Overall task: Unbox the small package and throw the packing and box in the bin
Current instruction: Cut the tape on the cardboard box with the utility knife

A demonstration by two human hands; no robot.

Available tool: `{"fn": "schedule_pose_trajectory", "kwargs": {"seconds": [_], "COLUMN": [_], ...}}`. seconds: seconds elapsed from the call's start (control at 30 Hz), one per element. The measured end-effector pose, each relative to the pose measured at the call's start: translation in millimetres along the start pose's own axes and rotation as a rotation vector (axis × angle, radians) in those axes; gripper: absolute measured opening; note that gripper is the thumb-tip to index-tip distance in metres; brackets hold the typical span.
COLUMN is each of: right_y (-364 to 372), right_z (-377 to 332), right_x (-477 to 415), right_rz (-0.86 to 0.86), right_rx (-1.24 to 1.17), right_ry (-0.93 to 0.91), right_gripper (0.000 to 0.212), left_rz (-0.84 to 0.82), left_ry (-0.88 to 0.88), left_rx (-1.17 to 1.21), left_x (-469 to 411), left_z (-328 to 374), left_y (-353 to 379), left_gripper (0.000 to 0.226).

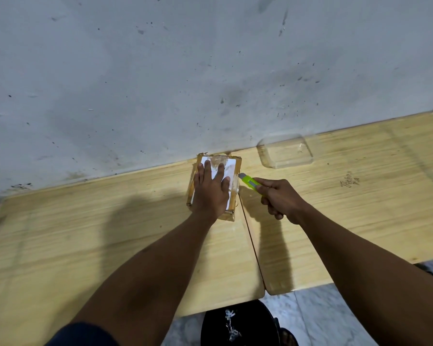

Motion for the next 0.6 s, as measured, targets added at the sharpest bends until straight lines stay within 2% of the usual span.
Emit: {"fn": "schedule_pose_trajectory", "kwargs": {"seconds": [0.17,0.3,0.6], "right_y": [-2.2,-1.5,4.2], "right_z": [-1.5,-1.2,3.0], "right_x": [-0.2,0.1,4.2], "right_rz": [-0.003,0.006,0.035], "right_rx": [0.051,0.089,0.123], "right_ry": [-0.020,-0.032,-0.047], "right_gripper": [0.036,0.038,0.041], "left_rz": [0.005,0.000,-0.022], "left_ry": [0.007,-0.003,-0.002], "left_rx": [-0.015,-0.018,-0.021], "left_x": [0.0,-0.8,-0.4], "left_z": [1.6,-0.6,0.9], "left_y": [-1.6,1.1,-0.1], "left_gripper": [0.070,0.050,0.050]}}
Point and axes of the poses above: each hand's wrist, its own x-axis away from the middle knuckle, its own y-axis out of the palm, z = x × y, the point moved 4 cm from there along -x, towards the middle knuckle, and after that the axes turned 4 degrees about -y, right-handed, at the moved point
